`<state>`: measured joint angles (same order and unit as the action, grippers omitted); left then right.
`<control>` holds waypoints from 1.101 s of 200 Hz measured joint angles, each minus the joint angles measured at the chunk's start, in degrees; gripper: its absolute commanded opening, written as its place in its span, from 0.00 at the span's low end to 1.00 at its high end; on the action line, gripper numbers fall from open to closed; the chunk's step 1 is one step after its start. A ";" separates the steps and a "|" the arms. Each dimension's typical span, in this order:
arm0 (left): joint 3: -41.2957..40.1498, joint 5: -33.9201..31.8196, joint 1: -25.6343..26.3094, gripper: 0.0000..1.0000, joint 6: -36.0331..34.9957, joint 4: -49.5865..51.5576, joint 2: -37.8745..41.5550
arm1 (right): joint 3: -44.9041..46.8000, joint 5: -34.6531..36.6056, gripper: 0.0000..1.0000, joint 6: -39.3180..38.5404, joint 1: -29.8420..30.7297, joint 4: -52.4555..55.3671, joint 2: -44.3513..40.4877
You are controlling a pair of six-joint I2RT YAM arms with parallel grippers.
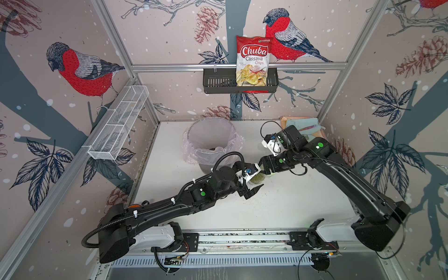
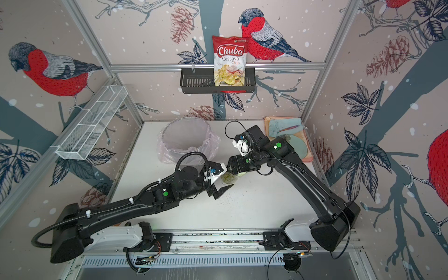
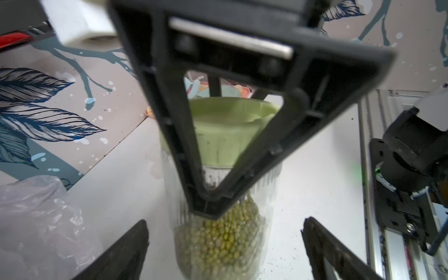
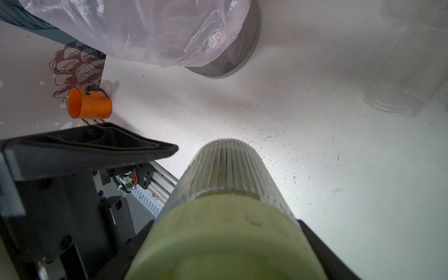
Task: Empty moldy mung beans from jars
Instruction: Unscrew the lid from the jar.
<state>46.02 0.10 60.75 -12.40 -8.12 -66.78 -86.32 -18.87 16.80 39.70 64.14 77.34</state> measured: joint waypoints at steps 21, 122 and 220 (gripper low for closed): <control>0.74 2.29 -0.31 0.97 -2.29 2.82 0.31 | 0.00 -0.31 0.44 -0.61 0.00 -1.01 -0.79; 6.84 16.33 -12.72 0.97 -7.52 12.31 1.27 | 2.45 -3.19 0.44 -6.58 1.36 -7.96 -4.57; 15.52 31.47 -19.12 0.97 -10.54 23.65 -3.41 | 2.45 -9.05 0.41 -11.08 1.29 -12.24 -3.26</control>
<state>61.54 31.57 41.63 -22.94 15.53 -70.19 -83.88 -27.92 5.72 40.99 51.90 74.08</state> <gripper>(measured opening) 0.968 0.816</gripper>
